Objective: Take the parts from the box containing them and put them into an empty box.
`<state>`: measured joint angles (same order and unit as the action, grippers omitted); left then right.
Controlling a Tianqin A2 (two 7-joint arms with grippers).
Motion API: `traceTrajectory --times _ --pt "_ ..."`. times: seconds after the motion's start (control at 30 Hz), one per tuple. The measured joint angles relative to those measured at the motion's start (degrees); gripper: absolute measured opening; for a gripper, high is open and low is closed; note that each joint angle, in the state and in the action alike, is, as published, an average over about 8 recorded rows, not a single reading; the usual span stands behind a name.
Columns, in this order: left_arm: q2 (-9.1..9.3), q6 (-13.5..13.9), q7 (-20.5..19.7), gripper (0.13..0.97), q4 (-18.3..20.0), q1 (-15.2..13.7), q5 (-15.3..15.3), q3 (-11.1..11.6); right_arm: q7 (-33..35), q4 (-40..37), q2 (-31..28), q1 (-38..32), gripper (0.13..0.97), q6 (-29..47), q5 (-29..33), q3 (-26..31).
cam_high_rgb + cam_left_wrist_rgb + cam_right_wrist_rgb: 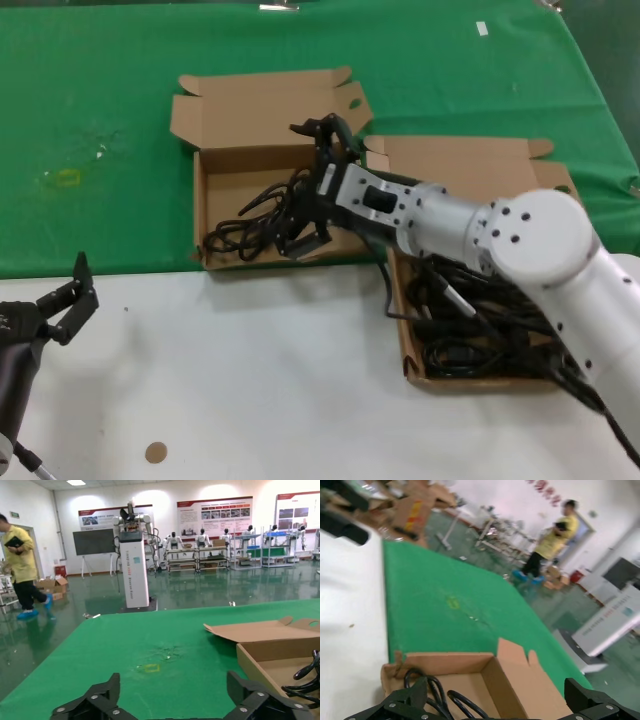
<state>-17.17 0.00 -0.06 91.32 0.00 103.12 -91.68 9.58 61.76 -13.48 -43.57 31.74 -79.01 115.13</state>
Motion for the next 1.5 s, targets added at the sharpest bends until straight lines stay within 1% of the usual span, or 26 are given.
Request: traceTrajectory --times 0.2,0.33,0.6,0.9,1.33,1.5 --pt "0.0 0.0 0.0 0.793 0.0 0.0 0.0 0.0 -1.3 3.9 -0.5 5.8 0.966 -4.2 -3.2 -3.1" --pt "0.0 0.0 0.0 0.793 0.1 0.0 0.0 0.0 -2.1 6.6 -0.8 9.6 0.966 -7.0 -5.3 -5.2" --pt "-0.01 0.0 0.0 0.914 0.1 0.0 0.0 0.0 -3.8 11.8 -1.5 17.3 0.966 -12.6 -9.6 -9.3" --pt "-0.01 0.0 0.0 0.964 0.2 0.0 0.0 0.0 -5.7 17.8 -2.2 25.9 0.966 -18.8 -14.3 -13.9" --pt "-0.01 0.0 0.1 0.966 0.3 0.0 0.0 0.0 -8.4 26.2 -3.3 38.2 0.966 -27.8 -21.1 -20.6" --pt "-0.01 0.0 0.1 0.966 0.3 0.0 0.0 0.0 -9.0 28.0 -3.5 40.8 0.966 -29.7 -22.6 -22.0"
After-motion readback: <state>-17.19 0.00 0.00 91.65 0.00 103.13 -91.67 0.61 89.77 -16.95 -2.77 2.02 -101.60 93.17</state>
